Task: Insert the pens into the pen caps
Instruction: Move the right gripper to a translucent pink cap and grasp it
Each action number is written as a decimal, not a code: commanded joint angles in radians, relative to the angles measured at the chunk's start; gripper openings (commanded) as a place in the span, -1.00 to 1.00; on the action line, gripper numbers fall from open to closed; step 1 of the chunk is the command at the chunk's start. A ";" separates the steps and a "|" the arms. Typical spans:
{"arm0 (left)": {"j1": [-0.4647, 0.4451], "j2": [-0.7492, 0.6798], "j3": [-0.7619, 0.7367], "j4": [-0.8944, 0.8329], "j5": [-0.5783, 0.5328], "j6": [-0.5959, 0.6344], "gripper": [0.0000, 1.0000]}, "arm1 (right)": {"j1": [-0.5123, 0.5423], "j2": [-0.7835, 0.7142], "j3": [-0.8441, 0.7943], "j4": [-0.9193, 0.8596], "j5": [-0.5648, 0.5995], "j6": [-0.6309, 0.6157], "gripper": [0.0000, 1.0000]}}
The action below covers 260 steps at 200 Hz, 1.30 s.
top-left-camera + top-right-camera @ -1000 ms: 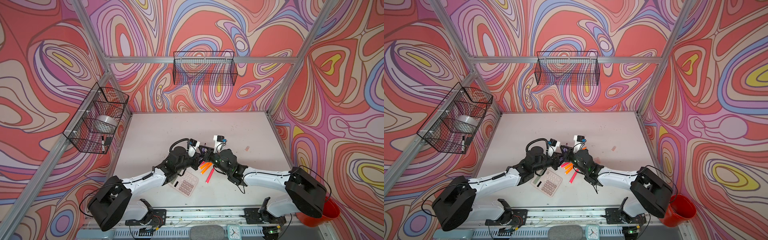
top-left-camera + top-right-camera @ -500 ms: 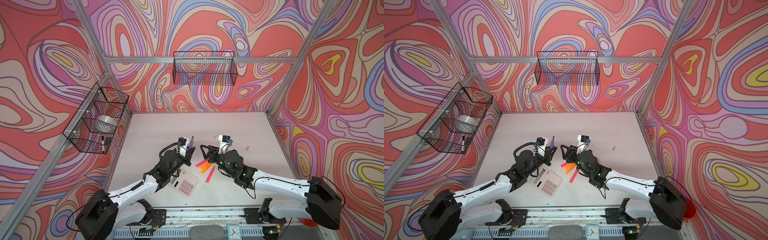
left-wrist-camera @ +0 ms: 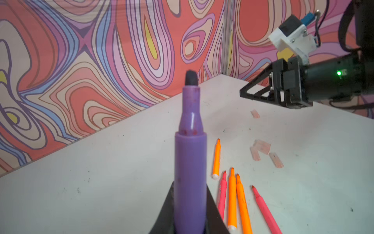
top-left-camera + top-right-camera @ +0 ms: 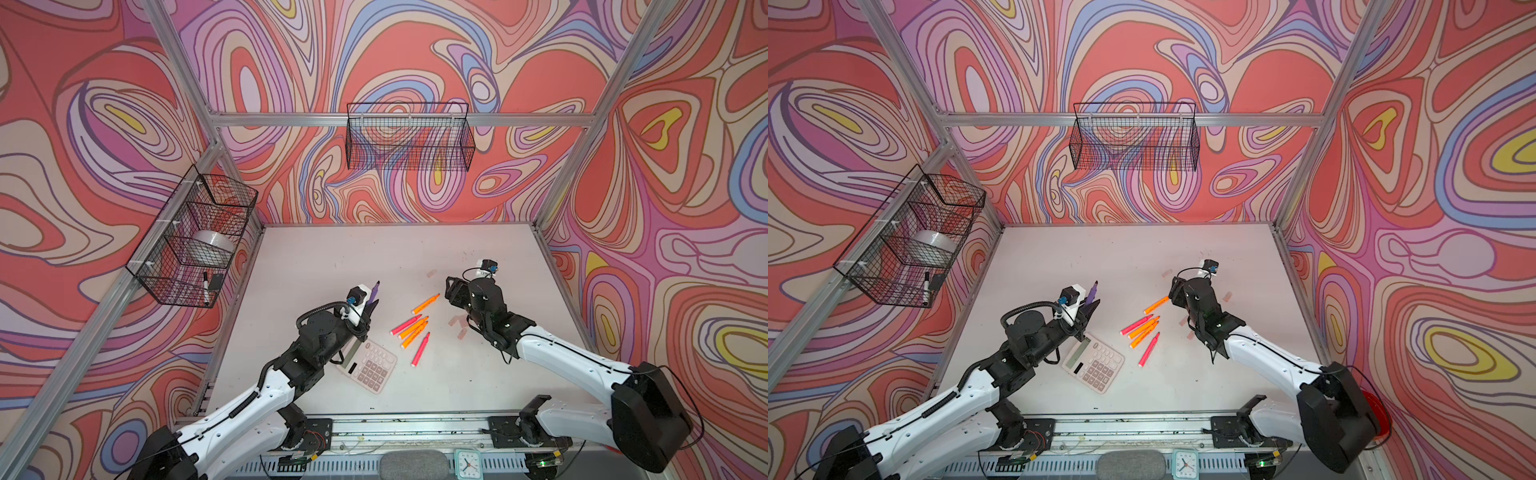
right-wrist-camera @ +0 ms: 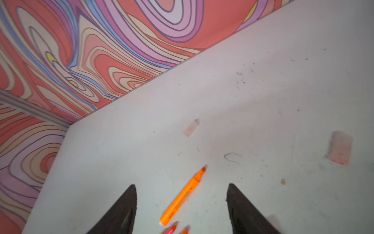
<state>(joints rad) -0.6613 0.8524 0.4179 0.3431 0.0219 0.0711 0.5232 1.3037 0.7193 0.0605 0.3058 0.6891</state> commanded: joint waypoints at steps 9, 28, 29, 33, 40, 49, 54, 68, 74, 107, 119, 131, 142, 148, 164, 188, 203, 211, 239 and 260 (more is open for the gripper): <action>0.002 -0.007 0.057 -0.133 0.048 0.031 -1.00 | -0.038 0.201 0.204 -0.156 -0.125 -0.041 0.37; 0.002 -0.004 0.062 -0.144 0.114 0.035 -1.00 | -0.045 0.364 0.381 -0.283 -0.139 -0.063 0.27; 0.001 -0.005 0.061 -0.144 0.115 0.035 -1.00 | -0.045 0.373 0.389 -0.288 -0.139 -0.065 0.27; 0.002 -0.004 0.061 -0.144 0.117 0.035 -1.00 | -0.046 0.404 0.418 -0.308 -0.136 -0.070 0.24; 0.002 -0.006 0.061 -0.144 0.114 0.034 -1.00 | -0.048 0.453 0.467 -0.340 -0.128 -0.074 0.22; 0.002 -0.007 0.061 -0.143 0.103 0.033 -1.00 | -0.052 0.516 0.517 -0.368 -0.112 -0.074 0.21; 0.002 -0.009 0.060 -0.145 0.092 0.031 -1.00 | -0.054 0.542 0.538 -0.378 -0.104 -0.075 0.21; 0.002 -0.014 0.061 -0.144 0.069 0.032 -1.00 | -0.066 0.609 0.603 -0.402 -0.100 -0.075 0.21; 0.002 -0.016 0.061 -0.142 0.060 0.034 -1.00 | -0.070 0.634 0.630 -0.418 -0.101 -0.074 0.19; 0.002 -0.026 0.064 -0.140 0.046 0.043 -1.00 | -0.083 0.746 0.767 -0.510 -0.064 -0.081 0.16; 0.002 -0.024 0.064 -0.134 0.045 0.048 -1.00 | -0.086 0.778 0.800 -0.523 -0.068 -0.084 0.16; 0.002 -0.020 0.066 -0.133 0.043 0.050 -1.00 | -0.090 0.812 0.836 -0.538 -0.068 -0.085 0.15; 0.002 -0.014 0.070 -0.134 0.041 0.051 -1.00 | -0.091 0.840 0.871 -0.552 -0.071 -0.086 0.15; 0.002 -0.012 0.072 -0.136 0.041 0.053 -1.00 | -0.093 0.856 0.890 -0.560 -0.071 -0.087 0.14; 0.002 -0.006 0.071 -0.135 0.033 0.055 -1.00 | -0.093 0.896 0.937 -0.584 -0.067 -0.088 0.12; 0.002 -0.010 0.071 -0.135 0.035 0.054 -1.00 | -0.095 0.932 0.975 -0.607 -0.051 -0.088 0.07; 0.002 -0.016 0.068 -0.135 0.036 0.053 -1.00 | -0.094 0.942 0.982 -0.618 -0.036 -0.088 0.04; 0.002 -0.019 0.069 -0.135 0.035 0.051 -1.00 | -0.095 0.941 0.982 -0.623 -0.025 -0.086 0.03; 0.002 -0.023 0.067 -0.133 0.038 0.049 -1.00 | -0.094 0.937 0.966 -0.621 0.003 -0.086 0.01; 0.002 -0.023 0.069 -0.139 0.032 0.046 -1.00 | -0.095 0.943 0.964 -0.625 0.006 -0.086 -0.06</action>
<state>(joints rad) -0.6609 0.8429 0.4606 0.2066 0.0620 0.1017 0.4332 2.2314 1.6844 -0.5465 0.2771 0.6067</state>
